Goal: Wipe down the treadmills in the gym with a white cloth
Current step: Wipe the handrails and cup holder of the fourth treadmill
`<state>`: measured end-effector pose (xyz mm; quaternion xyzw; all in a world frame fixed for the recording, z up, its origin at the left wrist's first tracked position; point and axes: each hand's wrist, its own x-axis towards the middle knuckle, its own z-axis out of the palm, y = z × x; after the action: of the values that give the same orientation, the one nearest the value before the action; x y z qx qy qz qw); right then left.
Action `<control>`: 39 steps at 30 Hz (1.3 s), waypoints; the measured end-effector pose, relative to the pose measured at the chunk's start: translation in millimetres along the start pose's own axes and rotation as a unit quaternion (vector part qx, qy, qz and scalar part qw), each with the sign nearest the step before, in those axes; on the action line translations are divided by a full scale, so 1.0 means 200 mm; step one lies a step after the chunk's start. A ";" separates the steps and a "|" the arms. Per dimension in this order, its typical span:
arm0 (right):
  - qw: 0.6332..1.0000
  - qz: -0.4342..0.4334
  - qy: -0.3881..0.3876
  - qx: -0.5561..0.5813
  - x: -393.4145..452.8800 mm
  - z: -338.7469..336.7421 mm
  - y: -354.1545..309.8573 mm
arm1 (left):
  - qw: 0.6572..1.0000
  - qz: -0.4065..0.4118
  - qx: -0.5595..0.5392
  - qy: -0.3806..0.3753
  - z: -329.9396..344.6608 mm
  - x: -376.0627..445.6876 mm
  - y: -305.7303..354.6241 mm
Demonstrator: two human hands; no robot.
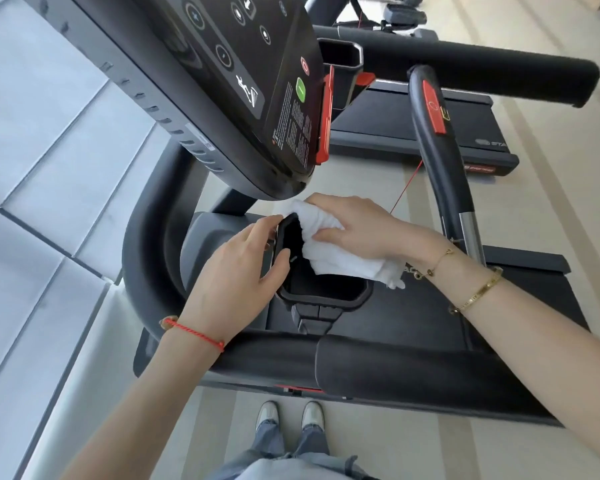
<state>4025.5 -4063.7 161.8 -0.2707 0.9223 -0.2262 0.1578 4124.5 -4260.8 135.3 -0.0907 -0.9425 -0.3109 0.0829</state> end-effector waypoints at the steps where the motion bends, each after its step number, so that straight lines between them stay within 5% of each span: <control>1: 0.999 -0.015 -0.009 -0.029 0.03 0.00 -0.01 | 1.000 -0.001 0.000 0.003 0.00 0.00 0.00; 6: 0.997 -0.030 0.016 -0.067 0.01 0.02 -0.02 | 1.000 -0.007 -0.006 -0.002 0.00 0.00 0.00; 11: 0.990 0.046 0.094 0.093 -0.23 0.10 0.03 | 1.000 -0.012 -0.005 -0.006 -0.01 0.00 0.01; 20: 0.984 -0.025 0.072 -0.160 0.02 0.07 -0.10 | 1.000 -0.018 -0.002 -0.003 -0.01 -0.01 0.01; 26: 0.985 0.103 0.134 0.033 -0.19 0.11 -0.05 | 1.000 -0.018 -0.005 -0.002 -0.02 -0.01 0.02; 31: 0.940 0.197 0.142 0.240 -0.42 0.25 -0.15 | 1.000 -0.012 0.001 -0.008 -0.02 -0.01 0.01; 39: 0.955 0.197 0.111 0.192 -0.25 0.12 -0.08 | 1.000 -0.003 0.003 -0.010 0.00 0.00 -0.01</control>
<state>4081.7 -4055.2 158.3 -0.0218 0.9081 -0.3922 0.1453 4124.4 -4261.4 133.8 -0.0907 -0.9444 -0.3075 0.0733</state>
